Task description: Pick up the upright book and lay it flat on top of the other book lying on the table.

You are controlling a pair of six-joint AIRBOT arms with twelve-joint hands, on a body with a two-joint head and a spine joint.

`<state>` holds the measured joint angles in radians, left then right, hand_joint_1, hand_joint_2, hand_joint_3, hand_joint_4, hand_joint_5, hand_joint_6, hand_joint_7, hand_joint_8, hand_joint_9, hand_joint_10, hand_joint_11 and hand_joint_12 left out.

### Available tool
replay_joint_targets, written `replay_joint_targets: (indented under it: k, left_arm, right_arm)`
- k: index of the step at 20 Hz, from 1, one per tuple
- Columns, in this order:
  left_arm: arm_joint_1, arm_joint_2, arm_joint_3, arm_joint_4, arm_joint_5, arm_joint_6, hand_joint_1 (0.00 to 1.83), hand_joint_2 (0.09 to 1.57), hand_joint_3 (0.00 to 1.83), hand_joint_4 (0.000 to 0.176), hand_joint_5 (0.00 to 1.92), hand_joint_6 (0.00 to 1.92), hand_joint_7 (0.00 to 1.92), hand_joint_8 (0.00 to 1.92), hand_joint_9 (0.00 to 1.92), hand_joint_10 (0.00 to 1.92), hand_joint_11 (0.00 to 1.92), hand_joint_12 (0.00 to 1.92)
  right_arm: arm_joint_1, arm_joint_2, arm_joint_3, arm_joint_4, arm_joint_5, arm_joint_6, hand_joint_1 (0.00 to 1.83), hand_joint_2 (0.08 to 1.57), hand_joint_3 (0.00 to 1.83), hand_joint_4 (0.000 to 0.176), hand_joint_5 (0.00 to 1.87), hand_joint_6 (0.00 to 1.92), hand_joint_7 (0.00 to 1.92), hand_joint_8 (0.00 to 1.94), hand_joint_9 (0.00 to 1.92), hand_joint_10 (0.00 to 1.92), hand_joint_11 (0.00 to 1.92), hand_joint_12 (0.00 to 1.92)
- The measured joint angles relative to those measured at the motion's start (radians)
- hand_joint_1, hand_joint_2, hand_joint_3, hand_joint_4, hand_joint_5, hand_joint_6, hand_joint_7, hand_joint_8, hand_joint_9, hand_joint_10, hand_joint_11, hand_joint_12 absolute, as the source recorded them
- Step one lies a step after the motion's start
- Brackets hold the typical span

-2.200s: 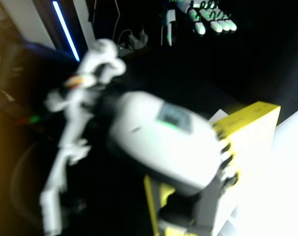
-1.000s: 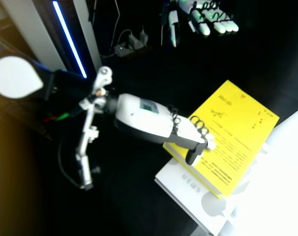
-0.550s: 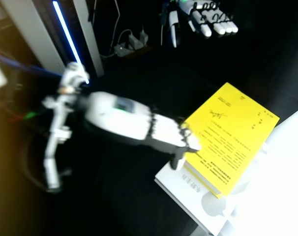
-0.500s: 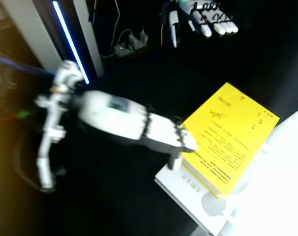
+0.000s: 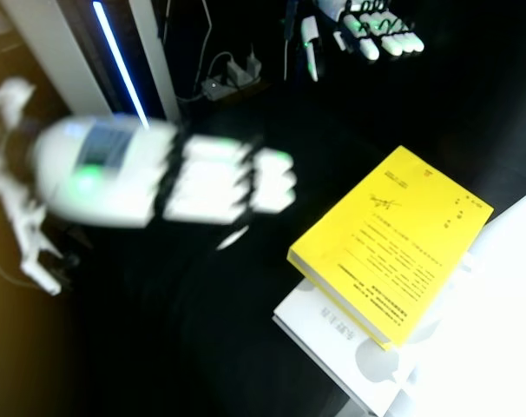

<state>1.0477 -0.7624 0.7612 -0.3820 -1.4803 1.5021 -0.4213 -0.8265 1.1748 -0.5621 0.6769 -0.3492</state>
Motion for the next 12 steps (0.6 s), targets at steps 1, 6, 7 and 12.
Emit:
replay_joint_targets:
  k: [1,6,7,12]
  left_arm:
    - [0.010,0.008,-0.002,0.006,-0.005,0.000,0.44,1.26,0.00,0.141,0.00,0.00,0.00,0.00,0.00,0.00,0.00,0.00]
    - [0.034,0.030,-0.014,0.001,-0.054,-0.001,0.47,1.26,0.00,0.176,0.00,0.00,0.00,0.00,0.00,0.00,0.00,0.00]
    - [0.039,0.031,-0.015,-0.002,-0.061,0.000,0.50,1.26,0.00,0.172,0.00,0.00,0.00,0.00,0.00,0.00,0.00,0.00]
    - [0.080,0.065,-0.040,0.000,-0.112,0.000,0.42,1.29,0.01,0.154,0.00,0.00,0.00,0.00,0.00,0.00,0.01,0.01]
  right_arm:
    - [-0.053,0.020,-0.003,0.092,0.085,0.000,0.57,1.42,0.02,0.000,0.00,0.00,0.00,0.00,0.00,0.00,0.00,1.39]
    - [-0.245,0.060,-0.037,0.283,0.330,-0.001,0.29,1.43,0.00,0.000,0.00,0.00,0.00,0.00,0.00,0.00,0.00,0.57]
    - [-0.274,0.060,-0.039,0.309,0.366,-0.001,0.24,1.44,0.01,0.000,0.00,0.00,0.00,0.00,0.00,0.00,0.00,0.26]
    - [-0.303,0.064,-0.063,0.366,0.513,-0.002,0.24,1.43,0.00,0.000,0.00,0.00,0.00,0.00,0.00,0.06,0.00,1.09]
